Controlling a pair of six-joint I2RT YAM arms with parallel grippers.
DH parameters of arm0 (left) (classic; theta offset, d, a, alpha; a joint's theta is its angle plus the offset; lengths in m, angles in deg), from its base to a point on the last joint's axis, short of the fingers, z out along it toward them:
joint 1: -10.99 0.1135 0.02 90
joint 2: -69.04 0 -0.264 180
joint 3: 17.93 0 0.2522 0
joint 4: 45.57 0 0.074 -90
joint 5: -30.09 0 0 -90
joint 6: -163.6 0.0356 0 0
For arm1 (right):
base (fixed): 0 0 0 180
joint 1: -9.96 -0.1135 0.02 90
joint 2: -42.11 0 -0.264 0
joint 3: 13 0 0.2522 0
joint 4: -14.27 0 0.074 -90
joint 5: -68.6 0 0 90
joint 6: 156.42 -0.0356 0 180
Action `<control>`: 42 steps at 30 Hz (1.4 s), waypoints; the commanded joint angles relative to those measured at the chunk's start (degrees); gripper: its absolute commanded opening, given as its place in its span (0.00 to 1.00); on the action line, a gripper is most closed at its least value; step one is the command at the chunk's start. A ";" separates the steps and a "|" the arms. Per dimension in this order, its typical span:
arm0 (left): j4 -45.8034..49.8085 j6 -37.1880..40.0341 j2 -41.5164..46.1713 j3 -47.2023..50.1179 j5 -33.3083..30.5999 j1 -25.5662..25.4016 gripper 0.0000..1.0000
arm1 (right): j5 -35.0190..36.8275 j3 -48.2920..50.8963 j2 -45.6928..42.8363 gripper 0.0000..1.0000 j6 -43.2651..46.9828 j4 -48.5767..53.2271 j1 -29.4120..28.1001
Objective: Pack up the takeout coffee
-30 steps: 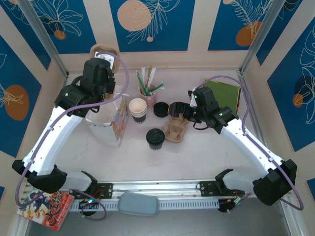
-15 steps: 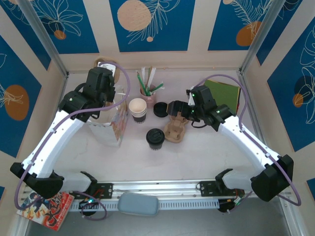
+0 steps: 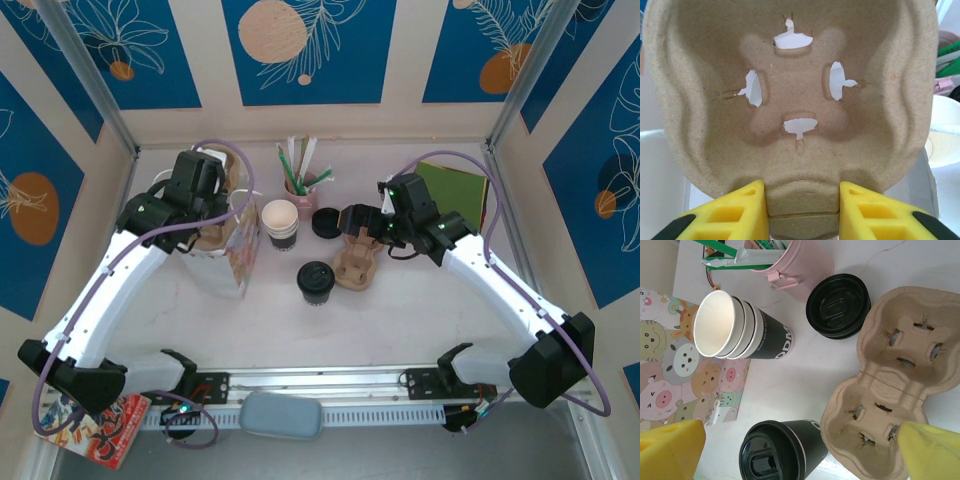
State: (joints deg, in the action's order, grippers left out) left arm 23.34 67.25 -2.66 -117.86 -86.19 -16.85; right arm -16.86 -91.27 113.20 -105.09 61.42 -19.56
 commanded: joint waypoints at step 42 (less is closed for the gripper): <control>16.21 -5.02 -13.72 -6.43 12.75 6.52 0.32 | -0.90 3.67 -1.48 0.99 -1.29 -1.95 2.70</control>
State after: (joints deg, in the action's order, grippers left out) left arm 39.45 63.32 -17.39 -126.06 -74.41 -10.99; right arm -16.88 -88.47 112.78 -105.94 59.69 -17.33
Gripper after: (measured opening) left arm 0.319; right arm 0.991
